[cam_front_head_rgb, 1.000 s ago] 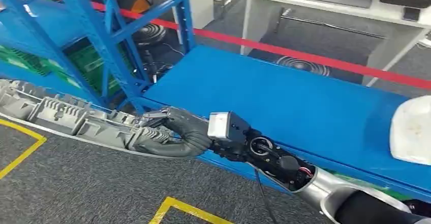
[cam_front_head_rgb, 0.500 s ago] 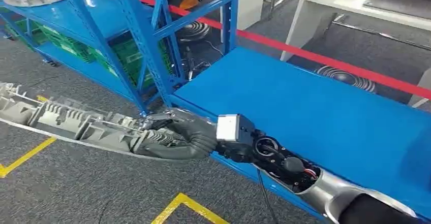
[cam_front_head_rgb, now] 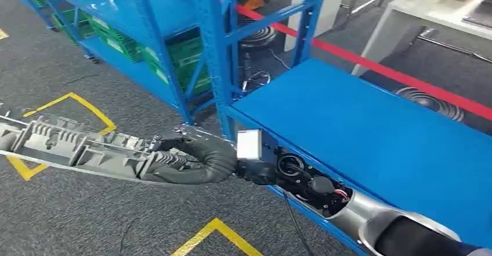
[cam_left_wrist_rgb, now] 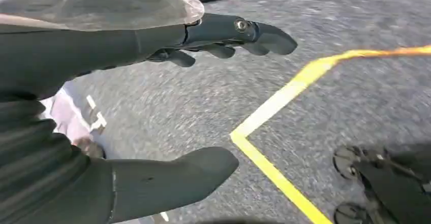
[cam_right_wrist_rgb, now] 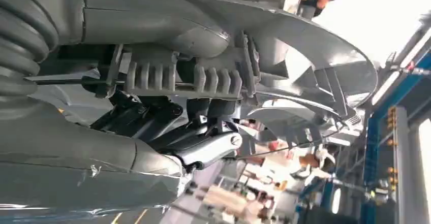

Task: Take the parts from the cabinet and place them on the table.

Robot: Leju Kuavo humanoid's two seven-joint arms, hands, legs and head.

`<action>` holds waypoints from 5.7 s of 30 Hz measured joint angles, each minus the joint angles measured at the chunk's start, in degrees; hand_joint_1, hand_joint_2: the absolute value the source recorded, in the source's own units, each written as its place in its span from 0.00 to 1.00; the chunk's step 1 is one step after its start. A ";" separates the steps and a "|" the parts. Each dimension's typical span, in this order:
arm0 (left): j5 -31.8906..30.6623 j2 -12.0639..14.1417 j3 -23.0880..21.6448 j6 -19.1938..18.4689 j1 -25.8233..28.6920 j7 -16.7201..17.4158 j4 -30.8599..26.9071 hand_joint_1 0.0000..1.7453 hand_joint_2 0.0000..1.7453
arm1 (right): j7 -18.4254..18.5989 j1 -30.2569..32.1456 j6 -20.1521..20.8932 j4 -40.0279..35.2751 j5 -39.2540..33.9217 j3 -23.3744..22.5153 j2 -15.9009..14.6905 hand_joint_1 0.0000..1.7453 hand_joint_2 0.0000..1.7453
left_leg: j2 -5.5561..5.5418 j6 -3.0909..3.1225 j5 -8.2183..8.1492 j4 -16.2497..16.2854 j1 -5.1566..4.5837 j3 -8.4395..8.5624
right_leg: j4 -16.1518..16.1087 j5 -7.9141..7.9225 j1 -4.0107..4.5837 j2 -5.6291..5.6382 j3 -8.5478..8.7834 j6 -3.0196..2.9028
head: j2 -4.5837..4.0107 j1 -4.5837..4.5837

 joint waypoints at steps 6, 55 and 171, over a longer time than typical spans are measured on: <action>2.41 2.10 2.29 0.72 -0.07 1.81 0.11 0.00 1.00 | -0.46 0.32 0.20 1.92 0.04 0.20 0.17 1.00 1.00 | -3.39 0.77 -0.15 0.07 -0.14 0.13 | 17.44 -5.86 0.01 3.73 -9.22 0.14 | 0.00 1.18; -1.77 3.78 3.98 0.50 0.02 2.56 0.11 0.00 1.00 | -3.48 3.27 0.94 7.13 1.20 -1.09 2.01 1.00 1.00 | 0.80 -1.87 -0.67 2.05 0.06 0.12 | -0.64 2.38 0.22 1.26 -1.51 -2.26 | 0.00 -0.50; -3.80 -0.26 3.96 -1.29 0.25 1.75 0.11 0.00 1.00 | 0.63 -0.62 1.81 10.84 0.79 2.62 3.98 1.00 1.00 | -2.05 -0.71 -3.19 2.17 -0.82 0.50 | -1.61 3.97 0.70 4.42 -2.28 -2.83 | 0.00 1.05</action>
